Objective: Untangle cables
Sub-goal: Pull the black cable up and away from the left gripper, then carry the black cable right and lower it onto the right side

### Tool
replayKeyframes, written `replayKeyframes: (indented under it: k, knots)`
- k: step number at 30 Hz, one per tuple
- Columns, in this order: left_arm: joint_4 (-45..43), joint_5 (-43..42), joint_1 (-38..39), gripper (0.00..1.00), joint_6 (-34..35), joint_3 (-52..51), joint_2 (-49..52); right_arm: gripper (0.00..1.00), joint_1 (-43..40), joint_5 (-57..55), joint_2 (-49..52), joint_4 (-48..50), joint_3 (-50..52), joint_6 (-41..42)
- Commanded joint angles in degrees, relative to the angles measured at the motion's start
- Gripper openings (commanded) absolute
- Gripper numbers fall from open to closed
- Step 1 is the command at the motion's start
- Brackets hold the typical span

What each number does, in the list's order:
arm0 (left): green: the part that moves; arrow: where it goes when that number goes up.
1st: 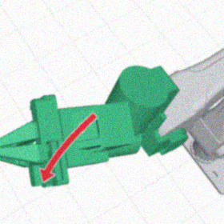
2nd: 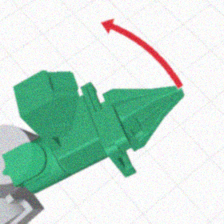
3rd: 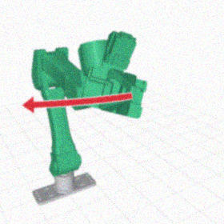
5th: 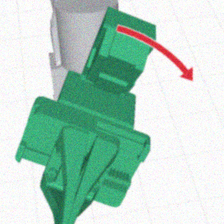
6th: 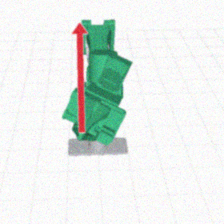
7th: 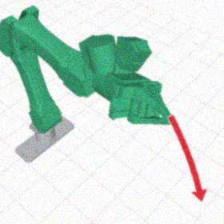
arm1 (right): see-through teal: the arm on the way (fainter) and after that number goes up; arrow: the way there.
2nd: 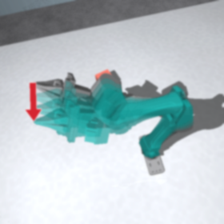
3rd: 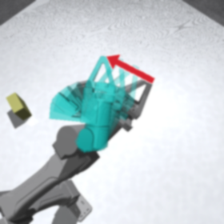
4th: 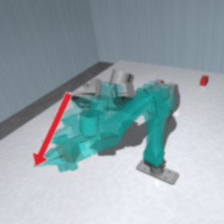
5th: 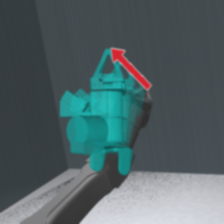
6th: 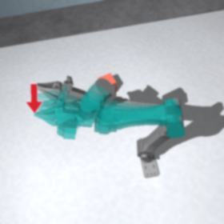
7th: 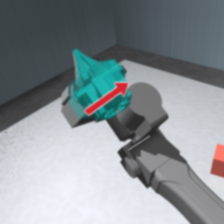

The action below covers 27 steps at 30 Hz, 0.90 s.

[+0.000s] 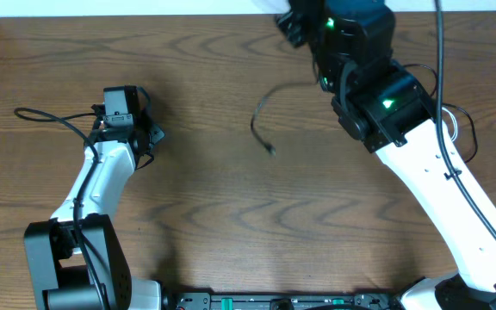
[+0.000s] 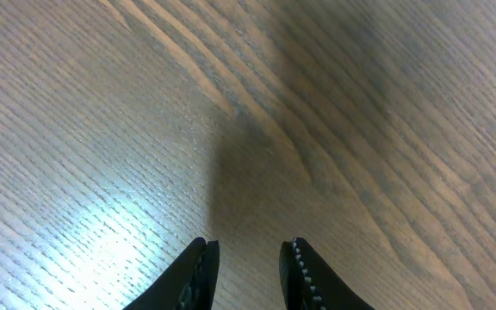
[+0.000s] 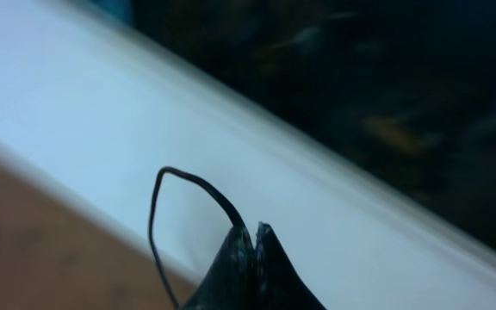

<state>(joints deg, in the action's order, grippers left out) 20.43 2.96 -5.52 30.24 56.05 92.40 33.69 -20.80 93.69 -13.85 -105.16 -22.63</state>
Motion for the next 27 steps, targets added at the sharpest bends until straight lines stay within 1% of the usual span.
replayKeyframes:
  k: [1, 3, 7, 13, 14, 16, 20, 24, 27]
  knots:
    - [0.1, 0.5, -0.2, 0.29, 0.5, -0.3, 0.2, 0.01, -1.7, -14.0, -0.3, 2.3, -0.6, -0.1]
    - [0.1, 0.5, -0.2, 0.29, 0.5, -0.3, 0.2, 0.01, -3.0, -14.2, -0.3, 1.2, -0.6, 0.4]
    - [0.1, 0.5, -0.2, 0.29, 0.5, -0.3, 0.2, 0.01, -6.0, -14.2, 0.3, -3.7, -0.6, 4.9]
    - [0.1, 0.5, -0.2, 0.29, 0.5, -0.3, 0.2, 0.01, -11.1, -14.1, 3.2, -10.6, -0.6, 9.0]
    - [0.1, 0.5, -0.2, 0.29, 0.5, -0.3, 0.2, 0.01, -13.1, -11.7, 4.7, -14.3, -0.6, 9.1]
    - [0.1, 0.5, -0.2, 0.29, 0.5, -0.3, 0.2, 0.01, -14.4, -7.6, 5.8, -17.5, -0.6, 9.2]
    - [0.1, 0.5, -0.2, 0.29, 0.5, -0.3, 0.2, 0.01, -16.3, 5.7, 8.3, -23.9, -0.6, 11.1]
    - [0.1, 0.5, -0.1, 0.29, 0.5, -0.3, 0.2, 0.01, -17.2, 14.6, 10.7, -27.6, -0.6, 14.1]
    - [0.2, 0.5, -0.1, 0.29, 0.5, -0.3, 0.2, 0.01, -17.2, 19.8, 12.3, -29.1, -0.5, 14.3]
